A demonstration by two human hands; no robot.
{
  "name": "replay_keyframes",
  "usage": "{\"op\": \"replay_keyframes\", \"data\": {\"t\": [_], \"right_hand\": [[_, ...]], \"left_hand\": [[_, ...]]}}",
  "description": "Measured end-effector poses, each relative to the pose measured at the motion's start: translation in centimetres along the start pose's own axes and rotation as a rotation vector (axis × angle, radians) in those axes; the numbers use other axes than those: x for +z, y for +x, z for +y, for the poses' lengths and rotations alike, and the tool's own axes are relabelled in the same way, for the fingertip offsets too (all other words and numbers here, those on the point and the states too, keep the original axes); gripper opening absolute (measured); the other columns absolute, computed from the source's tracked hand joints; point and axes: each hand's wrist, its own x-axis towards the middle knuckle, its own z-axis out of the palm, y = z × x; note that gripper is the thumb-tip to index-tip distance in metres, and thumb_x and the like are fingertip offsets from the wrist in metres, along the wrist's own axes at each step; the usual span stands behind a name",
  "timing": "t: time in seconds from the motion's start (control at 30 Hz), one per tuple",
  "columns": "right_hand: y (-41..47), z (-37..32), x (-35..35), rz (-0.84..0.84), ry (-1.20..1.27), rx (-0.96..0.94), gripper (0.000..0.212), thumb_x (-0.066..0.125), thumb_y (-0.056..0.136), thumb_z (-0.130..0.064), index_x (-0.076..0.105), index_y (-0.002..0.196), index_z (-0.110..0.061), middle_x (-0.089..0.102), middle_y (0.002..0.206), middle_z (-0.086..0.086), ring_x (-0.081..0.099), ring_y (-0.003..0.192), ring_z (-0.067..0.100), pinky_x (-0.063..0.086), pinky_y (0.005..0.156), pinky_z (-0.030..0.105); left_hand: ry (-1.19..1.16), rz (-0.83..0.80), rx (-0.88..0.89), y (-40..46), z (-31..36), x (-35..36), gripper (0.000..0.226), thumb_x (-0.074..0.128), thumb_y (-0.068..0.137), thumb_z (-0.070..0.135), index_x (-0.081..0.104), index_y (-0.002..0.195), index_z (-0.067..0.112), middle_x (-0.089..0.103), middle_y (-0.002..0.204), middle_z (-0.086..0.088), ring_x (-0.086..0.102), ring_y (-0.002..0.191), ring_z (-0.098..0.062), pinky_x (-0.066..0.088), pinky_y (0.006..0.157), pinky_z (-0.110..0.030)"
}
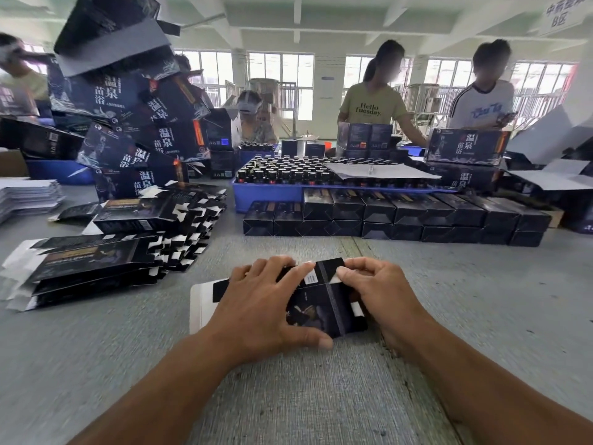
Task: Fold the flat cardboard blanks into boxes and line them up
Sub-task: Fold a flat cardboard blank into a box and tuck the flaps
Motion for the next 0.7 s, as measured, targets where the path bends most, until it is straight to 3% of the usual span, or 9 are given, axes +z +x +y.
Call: {"op": "replay_keyframes", "data": {"t": [0.17,0.33,0.4,0.5,0.63,0.7], "right_hand": [[0.1,-0.2,-0.1,0.04,0.085,0.08,0.003,0.07,0.092,-0.017,0.072,0.094,-0.016,0.077,0.079,0.003,0.074,0.069,0.017,0.06,0.056,0.033],[0.1,-0.6,-0.2,-0.022,0.155,0.077,0.018,0.067,0.095,-0.034,0.07,0.102,-0.017,0.078,0.089,0.003,0.076,0.075,0.019,0.055,0.055,0.025],[0.0,-0.8,-0.4,-0.026,0.184,0.069,0.018,0.068,0.094,-0.033,0.067,0.106,-0.019,0.078,0.091,0.001,0.077,0.08,0.017,0.055,0.057,0.022],[0.0,-1.2,-0.7,-0.02,0.121,0.005,0.015,0.07,0.094,-0.021,0.063,0.107,-0.018,0.078,0.093,0.004,0.076,0.082,0.016,0.059,0.069,0.028],[-0.3,-2.2,-1.0,-0.056,-0.051,-0.132,0.018,0.071,0.091,-0.01,0.068,0.083,-0.025,0.076,0.088,0.002,0.074,0.084,0.017,0.062,0.081,0.036],[-0.6,-2.8,-1.0,-0.113,-0.103,-0.17,0.022,0.071,0.091,-0.01,0.072,0.083,-0.03,0.077,0.091,-0.002,0.073,0.088,0.018,0.061,0.085,0.037]], "left_hand": [[-0.05,-0.045,0.024,-0.1,0.7,0.4,0.131,0.035,0.048,0.107,-0.007,0.155,0.042,0.014,0.162,0.009,0.012,0.148,-0.013,0.004,0.124,-0.041],[-0.032,0.069,-0.016,0.0,0.2,0.3,0.125,0.046,0.059,0.099,-0.009,0.155,0.04,0.021,0.158,0.012,0.02,0.144,-0.013,0.007,0.12,-0.035],[-0.025,0.119,-0.035,0.0,-0.1,0.0,0.12,0.051,0.064,0.093,-0.004,0.156,0.04,0.026,0.157,0.012,0.024,0.143,-0.013,0.009,0.12,-0.035],[-0.03,0.194,-0.036,-0.1,-0.3,-0.6,0.106,0.052,0.069,0.085,0.008,0.154,0.039,0.033,0.153,0.013,0.027,0.139,-0.012,0.013,0.118,-0.034],[-0.053,0.242,-0.019,-0.3,0.2,-1.2,0.093,0.042,0.069,0.078,0.023,0.15,0.035,0.041,0.148,0.013,0.032,0.137,-0.011,0.014,0.118,-0.032],[-0.075,0.261,-0.009,-0.3,0.4,-1.4,0.089,0.046,0.071,0.074,0.025,0.148,0.034,0.038,0.149,0.012,0.033,0.137,-0.011,0.015,0.12,-0.033]]}}
